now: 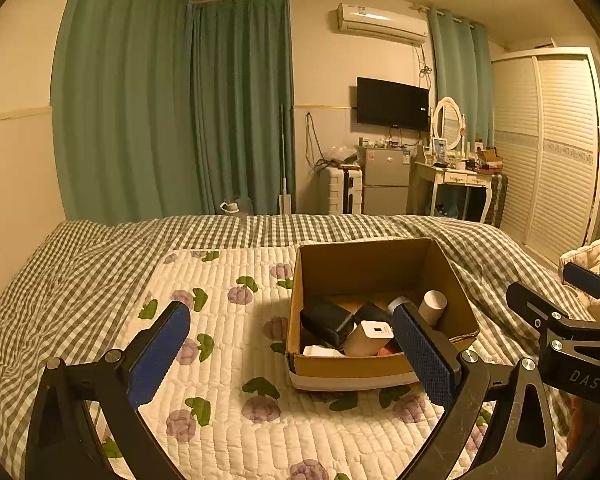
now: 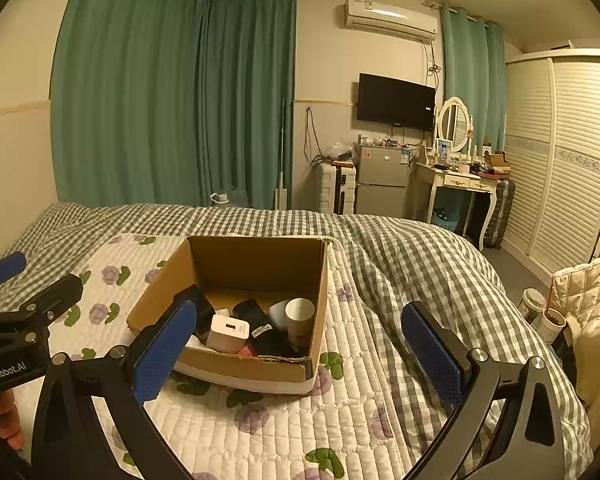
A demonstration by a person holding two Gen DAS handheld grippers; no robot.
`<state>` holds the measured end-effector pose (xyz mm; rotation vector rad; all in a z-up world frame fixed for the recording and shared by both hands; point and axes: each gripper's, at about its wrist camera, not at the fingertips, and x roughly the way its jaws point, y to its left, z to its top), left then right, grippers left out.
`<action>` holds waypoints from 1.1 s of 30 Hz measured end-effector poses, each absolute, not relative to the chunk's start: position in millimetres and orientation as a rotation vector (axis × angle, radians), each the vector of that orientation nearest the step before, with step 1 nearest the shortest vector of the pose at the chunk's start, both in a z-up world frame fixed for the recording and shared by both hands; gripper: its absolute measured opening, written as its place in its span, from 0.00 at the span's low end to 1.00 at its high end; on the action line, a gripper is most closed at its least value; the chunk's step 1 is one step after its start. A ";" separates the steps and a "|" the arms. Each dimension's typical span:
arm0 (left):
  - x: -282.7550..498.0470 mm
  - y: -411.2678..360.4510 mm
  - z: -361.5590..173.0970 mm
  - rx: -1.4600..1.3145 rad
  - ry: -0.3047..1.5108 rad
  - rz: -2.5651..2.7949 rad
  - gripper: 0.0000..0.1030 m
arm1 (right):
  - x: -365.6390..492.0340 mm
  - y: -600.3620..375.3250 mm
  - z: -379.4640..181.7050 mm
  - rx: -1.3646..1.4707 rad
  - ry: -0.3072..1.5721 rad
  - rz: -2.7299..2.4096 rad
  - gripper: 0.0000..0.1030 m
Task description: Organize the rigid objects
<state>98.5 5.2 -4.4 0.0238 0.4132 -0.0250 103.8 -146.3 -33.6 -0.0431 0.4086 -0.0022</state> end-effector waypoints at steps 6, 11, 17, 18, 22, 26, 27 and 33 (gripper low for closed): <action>99.6 6.4 -4.9 0.018 0.425 -0.028 1.00 | 104.6 -145.9 -34.9 -0.042 0.413 -0.002 1.00; 100.3 5.4 -4.8 0.024 0.428 -0.030 1.00 | 103.2 -146.7 -34.7 -0.039 0.409 -0.001 1.00; 101.6 5.8 -5.8 0.000 0.438 -0.037 1.00 | 103.5 -147.0 -35.9 -0.039 0.416 -0.006 1.00; 101.7 5.7 -5.7 -0.002 0.439 -0.037 1.00 | 103.7 -147.2 -35.6 -0.039 0.416 -0.006 1.00; 101.0 5.2 -4.7 0.000 0.431 -0.043 1.00 | 104.3 -146.9 -35.7 -0.038 0.418 -0.005 1.00; 100.5 4.4 -3.8 0.005 0.423 -0.046 1.00 | 104.0 -147.9 -35.7 -0.031 0.419 -0.006 1.00; 100.5 3.8 -3.8 0.006 0.423 -0.047 1.00 | 103.7 -148.3 -35.7 -0.028 0.416 -0.009 1.00; 102.1 0.0 -6.8 0.030 0.439 -0.048 1.00 | 103.1 -148.8 -34.0 -0.029 0.411 -0.017 1.00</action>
